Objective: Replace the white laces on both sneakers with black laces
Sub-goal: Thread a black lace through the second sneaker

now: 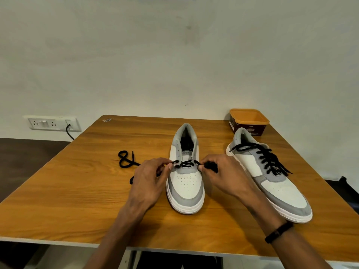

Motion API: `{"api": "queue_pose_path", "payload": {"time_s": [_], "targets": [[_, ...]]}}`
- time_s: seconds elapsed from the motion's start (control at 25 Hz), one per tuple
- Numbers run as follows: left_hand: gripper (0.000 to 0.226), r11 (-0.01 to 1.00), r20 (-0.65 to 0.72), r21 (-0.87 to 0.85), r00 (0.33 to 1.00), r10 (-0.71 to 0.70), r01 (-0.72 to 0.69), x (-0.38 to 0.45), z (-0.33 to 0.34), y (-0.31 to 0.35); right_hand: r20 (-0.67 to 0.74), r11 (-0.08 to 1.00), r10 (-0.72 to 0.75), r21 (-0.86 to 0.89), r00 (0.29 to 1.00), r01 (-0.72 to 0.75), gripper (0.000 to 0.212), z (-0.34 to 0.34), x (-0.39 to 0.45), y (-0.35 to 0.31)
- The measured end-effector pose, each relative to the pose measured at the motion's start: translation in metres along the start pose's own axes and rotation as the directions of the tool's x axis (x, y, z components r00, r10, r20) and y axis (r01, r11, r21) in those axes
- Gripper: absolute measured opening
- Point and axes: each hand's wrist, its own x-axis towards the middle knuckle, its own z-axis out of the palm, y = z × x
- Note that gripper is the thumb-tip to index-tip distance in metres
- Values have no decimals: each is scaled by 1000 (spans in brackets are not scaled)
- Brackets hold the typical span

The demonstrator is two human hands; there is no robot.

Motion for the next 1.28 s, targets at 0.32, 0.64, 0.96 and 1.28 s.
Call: {"api": "queue_pose_path", "payload": {"time_s": [0.32, 0.64, 0.96, 1.28], "targets": [[25, 999, 74, 35, 997, -2, -1, 12, -14, -7, -124, 989, 87, -107, 988, -101, 13, -21, -8, 20], [15, 991, 185, 133, 983, -5, -20, 24, -45, -10, -47, 959, 203, 213, 978, -188, 28, -36, -20, 15], [43, 979, 152, -134, 973, 176, -156, 5, -25, 74, 119, 589, 86, 795, 989, -147, 71, -44, -16, -31], [16, 941, 112, -328, 985, 130, -87, 2, -17, 85, 270, 731, -42, 665, 962, -155, 63, -37, -15, -51]]}}
